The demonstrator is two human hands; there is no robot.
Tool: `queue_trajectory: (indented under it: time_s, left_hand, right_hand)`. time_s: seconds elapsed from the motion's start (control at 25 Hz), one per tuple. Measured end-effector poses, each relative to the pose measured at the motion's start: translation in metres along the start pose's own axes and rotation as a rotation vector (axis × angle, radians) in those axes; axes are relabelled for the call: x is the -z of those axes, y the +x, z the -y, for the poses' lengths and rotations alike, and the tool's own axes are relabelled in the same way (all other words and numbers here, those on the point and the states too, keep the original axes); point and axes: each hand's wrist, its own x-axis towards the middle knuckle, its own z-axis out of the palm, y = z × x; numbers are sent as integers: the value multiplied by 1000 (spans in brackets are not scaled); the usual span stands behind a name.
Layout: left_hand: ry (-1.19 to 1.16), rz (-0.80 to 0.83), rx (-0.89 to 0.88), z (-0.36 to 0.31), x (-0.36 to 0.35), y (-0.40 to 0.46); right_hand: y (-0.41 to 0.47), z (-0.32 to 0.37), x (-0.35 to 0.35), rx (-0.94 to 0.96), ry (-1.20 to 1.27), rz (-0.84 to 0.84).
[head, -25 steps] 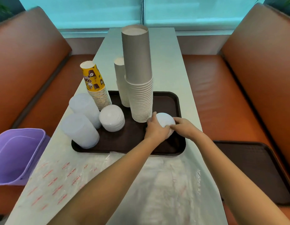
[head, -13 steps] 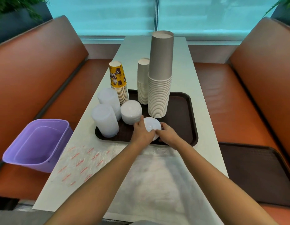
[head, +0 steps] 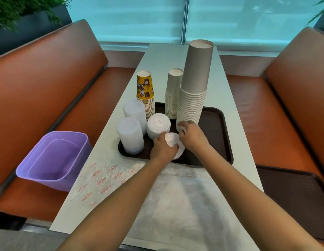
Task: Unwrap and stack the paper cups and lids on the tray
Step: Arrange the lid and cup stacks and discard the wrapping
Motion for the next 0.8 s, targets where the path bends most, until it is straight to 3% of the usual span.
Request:
queue_trajectory:
  time_s: [0.12, 0.2, 0.28, 0.48, 0.64, 0.8]
  left_hand:
    - [14, 6, -9, -1, -3, 1]
    - [13, 3, -1, 0, -4, 1]
    - [-10, -3, 14, 1, -4, 3]
    - [47, -34, 11, 2, -5, 5]
    - [168, -193, -56, 2, -10, 4]
    - [229, -171, -85, 1, -13, 5]
  right_hand:
    - [37, 17, -5, 280, -197, 195]
    - [58, 22, -17, 330, -376, 405]
    - [72, 21, -29, 308, -446, 512]
    - [85, 18, -38, 272, -331, 437]
    - [91, 17, -39, 272, -285, 408]
    - [101, 19, -37, 280, -327, 425]
